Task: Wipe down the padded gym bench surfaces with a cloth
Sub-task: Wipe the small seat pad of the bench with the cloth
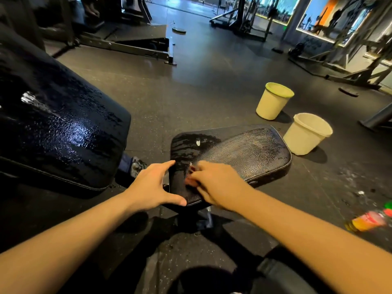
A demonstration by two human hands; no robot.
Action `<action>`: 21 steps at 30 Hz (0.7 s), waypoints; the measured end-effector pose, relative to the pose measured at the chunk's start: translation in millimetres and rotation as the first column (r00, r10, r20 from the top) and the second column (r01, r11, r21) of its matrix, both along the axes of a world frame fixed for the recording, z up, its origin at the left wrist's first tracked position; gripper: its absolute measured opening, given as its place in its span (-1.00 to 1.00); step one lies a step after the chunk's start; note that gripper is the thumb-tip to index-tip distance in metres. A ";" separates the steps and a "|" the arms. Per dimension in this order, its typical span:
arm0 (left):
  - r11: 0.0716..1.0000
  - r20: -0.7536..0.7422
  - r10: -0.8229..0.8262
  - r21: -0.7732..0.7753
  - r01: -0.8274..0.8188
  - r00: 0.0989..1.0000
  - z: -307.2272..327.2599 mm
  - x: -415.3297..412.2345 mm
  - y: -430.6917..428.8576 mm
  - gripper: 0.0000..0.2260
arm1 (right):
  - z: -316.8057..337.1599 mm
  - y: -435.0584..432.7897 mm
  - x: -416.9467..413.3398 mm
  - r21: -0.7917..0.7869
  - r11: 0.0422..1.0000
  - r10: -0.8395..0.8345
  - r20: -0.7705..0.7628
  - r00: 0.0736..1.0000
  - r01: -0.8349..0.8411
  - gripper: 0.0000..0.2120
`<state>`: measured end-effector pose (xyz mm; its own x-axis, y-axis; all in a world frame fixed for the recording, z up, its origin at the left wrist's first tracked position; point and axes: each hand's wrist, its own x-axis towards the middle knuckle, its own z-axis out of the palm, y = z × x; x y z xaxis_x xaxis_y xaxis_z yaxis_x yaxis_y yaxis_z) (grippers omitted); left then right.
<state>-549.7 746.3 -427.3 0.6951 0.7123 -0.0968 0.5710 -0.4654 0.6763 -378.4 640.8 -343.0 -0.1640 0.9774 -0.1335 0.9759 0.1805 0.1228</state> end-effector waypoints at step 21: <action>0.999 0.069 0.042 -0.015 -0.042 0.997 -8.1 4.4 -0.2 0.27 | 9.7 104.4 48.0 0.268 0.839 -0.495 0.009 0.869 0.474 -0.79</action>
<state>-545.3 746.1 -435.5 0.6700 0.7400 -0.0589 0.5414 -0.4328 0.7208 -330.3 745.2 -333.3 0.3398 0.9313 0.1316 0.9166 -0.3592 0.1755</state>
